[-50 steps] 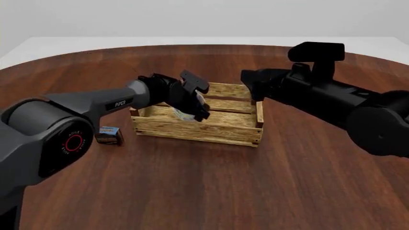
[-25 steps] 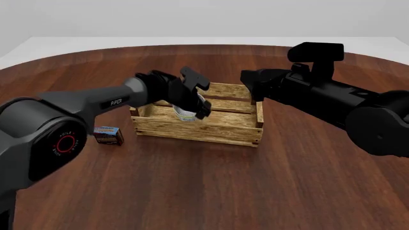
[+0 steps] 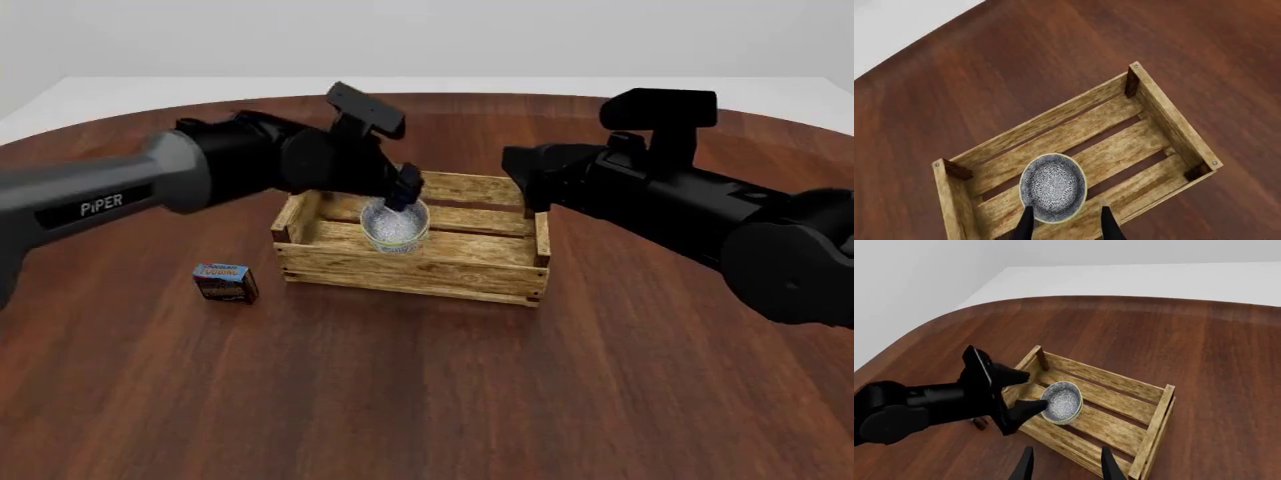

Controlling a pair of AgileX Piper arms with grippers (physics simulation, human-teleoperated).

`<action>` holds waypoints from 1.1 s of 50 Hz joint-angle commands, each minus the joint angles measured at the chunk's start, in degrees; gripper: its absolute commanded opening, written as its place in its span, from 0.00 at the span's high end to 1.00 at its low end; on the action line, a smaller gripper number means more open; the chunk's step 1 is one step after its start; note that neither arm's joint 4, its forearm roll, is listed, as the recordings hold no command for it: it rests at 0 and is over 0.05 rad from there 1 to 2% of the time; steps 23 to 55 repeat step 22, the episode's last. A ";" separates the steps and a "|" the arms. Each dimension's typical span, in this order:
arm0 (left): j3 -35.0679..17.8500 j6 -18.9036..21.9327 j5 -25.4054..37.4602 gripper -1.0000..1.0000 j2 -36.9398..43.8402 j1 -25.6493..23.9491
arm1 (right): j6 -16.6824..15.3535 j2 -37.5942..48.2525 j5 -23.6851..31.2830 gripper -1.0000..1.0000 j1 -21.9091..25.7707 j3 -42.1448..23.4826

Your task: Stack the right bowl on the left bowl and place them in the tray.

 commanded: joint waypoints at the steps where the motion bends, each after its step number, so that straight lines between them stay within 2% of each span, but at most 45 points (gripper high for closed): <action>1: 10.14 -2.46 -6.44 0.00 -11.15 1.35 | -0.26 -0.49 0.30 0.00 0.08 0.02; 5: 13.68 -3.21 -9.22 0.00 -14.75 2.55 | -0.53 -1.39 0.71 0.00 0.00 0.06; 7: 15.17 -5.82 -9.35 0.00 -17.27 1.31 | -0.73 -2.02 0.93 0.00 -0.10 0.08; 9: 16.71 -6.03 -10.35 0.00 -19.56 1.86 | -0.90 -2.42 1.07 0.00 -0.22 0.13; 10: 19.19 -5.21 -12.77 0.00 -21.35 3.03 | -1.11 -2.80 1.23 0.00 -0.20 0.17; 11: 19.68 -5.13 -12.62 0.00 -23.79 3.71 | -1.28 -3.31 1.36 0.00 -0.18 0.21; 16: 24.83 -7.90 -14.29 0.00 -31.70 3.67 | -1.97 -5.38 1.01 0.00 -0.95 0.32; 18: 29.20 -9.78 -16.82 0.00 -37.54 3.64 | -2.04 -7.37 0.69 0.00 -1.79 0.19; 22: 33.15 -10.66 -18.91 0.00 -44.15 6.51 | -2.64 -9.84 -0.09 0.00 -2.13 0.38; 55: 33.15 -10.66 -18.91 0.00 -44.15 6.51 | -2.64 -9.84 -0.09 0.00 -2.13 0.38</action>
